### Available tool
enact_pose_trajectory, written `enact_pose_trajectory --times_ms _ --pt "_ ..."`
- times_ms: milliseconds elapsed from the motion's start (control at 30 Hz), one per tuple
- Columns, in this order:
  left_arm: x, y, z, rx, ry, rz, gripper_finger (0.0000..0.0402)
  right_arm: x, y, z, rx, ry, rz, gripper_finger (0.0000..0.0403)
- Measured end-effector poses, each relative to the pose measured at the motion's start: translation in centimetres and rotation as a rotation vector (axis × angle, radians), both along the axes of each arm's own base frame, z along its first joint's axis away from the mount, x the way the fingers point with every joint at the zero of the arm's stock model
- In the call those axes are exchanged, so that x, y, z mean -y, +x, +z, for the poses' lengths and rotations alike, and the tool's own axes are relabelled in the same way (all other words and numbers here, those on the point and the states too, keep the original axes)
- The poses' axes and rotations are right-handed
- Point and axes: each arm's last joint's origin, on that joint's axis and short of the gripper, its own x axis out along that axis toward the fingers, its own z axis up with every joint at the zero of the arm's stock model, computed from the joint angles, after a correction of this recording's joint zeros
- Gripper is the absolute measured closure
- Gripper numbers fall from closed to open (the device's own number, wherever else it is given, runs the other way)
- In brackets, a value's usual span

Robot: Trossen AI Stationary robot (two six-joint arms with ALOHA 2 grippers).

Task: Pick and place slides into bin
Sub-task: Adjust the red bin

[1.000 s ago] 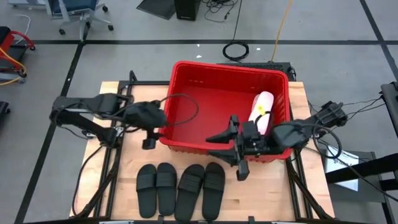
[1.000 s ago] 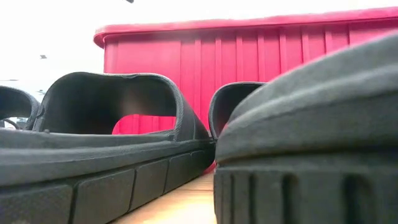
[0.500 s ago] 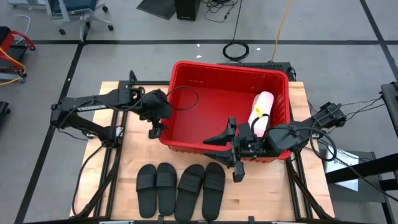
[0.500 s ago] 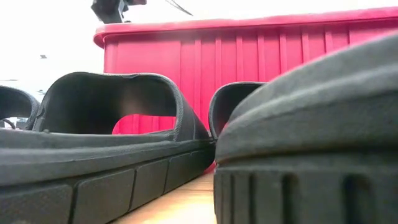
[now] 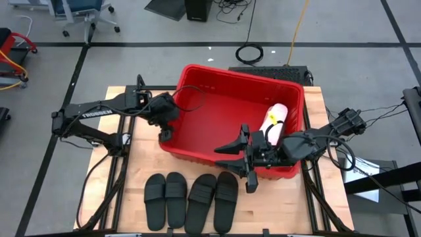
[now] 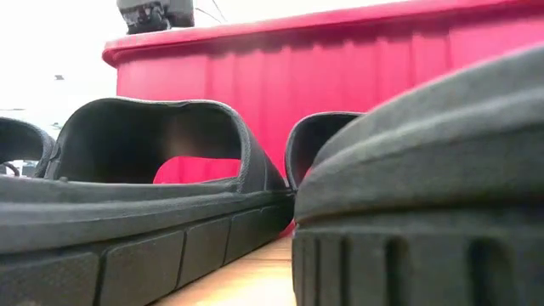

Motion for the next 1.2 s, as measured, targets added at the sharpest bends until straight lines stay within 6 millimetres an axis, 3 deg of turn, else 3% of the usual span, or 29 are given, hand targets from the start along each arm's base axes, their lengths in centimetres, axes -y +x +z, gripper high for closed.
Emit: enact_pose_trajectory --times_ms 167,433,567,833,1000,1200 --pt "0.0 -0.7 -0.2 -0.067 0.021 0.057 0.0177 0.2 0.0 -1.0 -0.1 0.039 -0.051 0.0245" --pt "0.2 -1.9 0.5 -0.046 0.02 0.091 0.0177 0.4 -1.2 -6.7 -0.623 0.18 -0.038 0.0245" --pt "0.3 -2.4 0.8 -0.042 0.029 0.094 0.0176 0.2 -1.6 -9.0 -0.801 0.239 0.027 0.0245" --pt "0.3 -2.5 0.9 -0.034 0.032 0.095 0.0176 -1.2 -1.2 -13.4 -0.933 0.357 0.317 0.0245" --pt "0.2 -2.5 1.0 -0.031 0.033 0.099 0.0176 -0.7 -1.9 -17.1 -1.096 0.392 0.23 0.0245" --pt "0.0 -2.6 1.0 -0.035 0.033 0.104 0.0176 0.2 -2.3 -18.6 -1.14 0.395 0.134 0.0246"
